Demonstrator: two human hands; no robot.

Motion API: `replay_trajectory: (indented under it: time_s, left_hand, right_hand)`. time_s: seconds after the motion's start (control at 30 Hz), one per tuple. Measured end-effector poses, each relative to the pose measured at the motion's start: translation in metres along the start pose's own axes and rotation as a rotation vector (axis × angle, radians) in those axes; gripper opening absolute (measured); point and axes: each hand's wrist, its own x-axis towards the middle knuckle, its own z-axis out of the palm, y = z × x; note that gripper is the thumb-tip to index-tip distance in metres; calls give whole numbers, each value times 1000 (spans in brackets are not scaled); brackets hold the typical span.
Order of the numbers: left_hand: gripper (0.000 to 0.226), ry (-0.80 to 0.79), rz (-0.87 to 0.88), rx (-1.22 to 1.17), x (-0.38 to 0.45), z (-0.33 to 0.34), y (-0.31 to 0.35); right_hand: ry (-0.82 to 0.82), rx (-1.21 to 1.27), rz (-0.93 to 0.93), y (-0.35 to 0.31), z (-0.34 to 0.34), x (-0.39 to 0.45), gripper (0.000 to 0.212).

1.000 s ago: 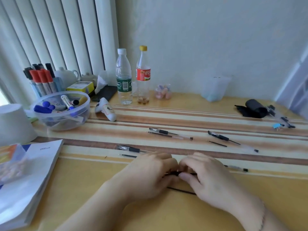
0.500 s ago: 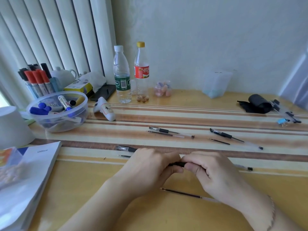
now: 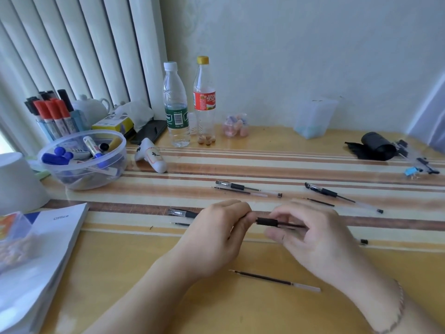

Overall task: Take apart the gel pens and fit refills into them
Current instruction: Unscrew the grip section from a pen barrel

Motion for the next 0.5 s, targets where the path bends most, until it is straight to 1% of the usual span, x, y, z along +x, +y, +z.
replay_trajectory:
  time_s: [0.07, 0.1, 0.13, 0.2, 0.23, 0.3, 0.4, 0.5]
  left_hand:
    - [30, 27, -4, -9, 0, -3, -1]
    - [30, 30, 0, -11, 1, -5, -1]
    - [31, 25, 5, -10, 2, -6, -3]
    - [34, 16, -1, -13, 2, -6, -5]
    - [35, 15, -15, -25, 2, -6, -6]
    - [35, 6, -51, -54, 2, -6, -6]
    - [26, -10, -105, -93, 2, -8, -4]
    - [18, -10, -154, -149, 2, -9, -2]
  right_hand:
    - [-123, -58, 35, 3, -2, -1, 44]
    - [-152, -71, 40, 5, -1, -2, 45]
    - [-148, -72, 38, 7, -1, -3, 39]
    - [-69, -100, 35, 11, 0, -1, 17]
    - [-42, -103, 44, 12, 0, 0, 15]
    - [-50, -44, 61, 12, -1, 0, 26]
    - [-115, -10, 29, 9, -1, -1, 38]
    - [-84, -39, 12, 7, -3, -1, 35]
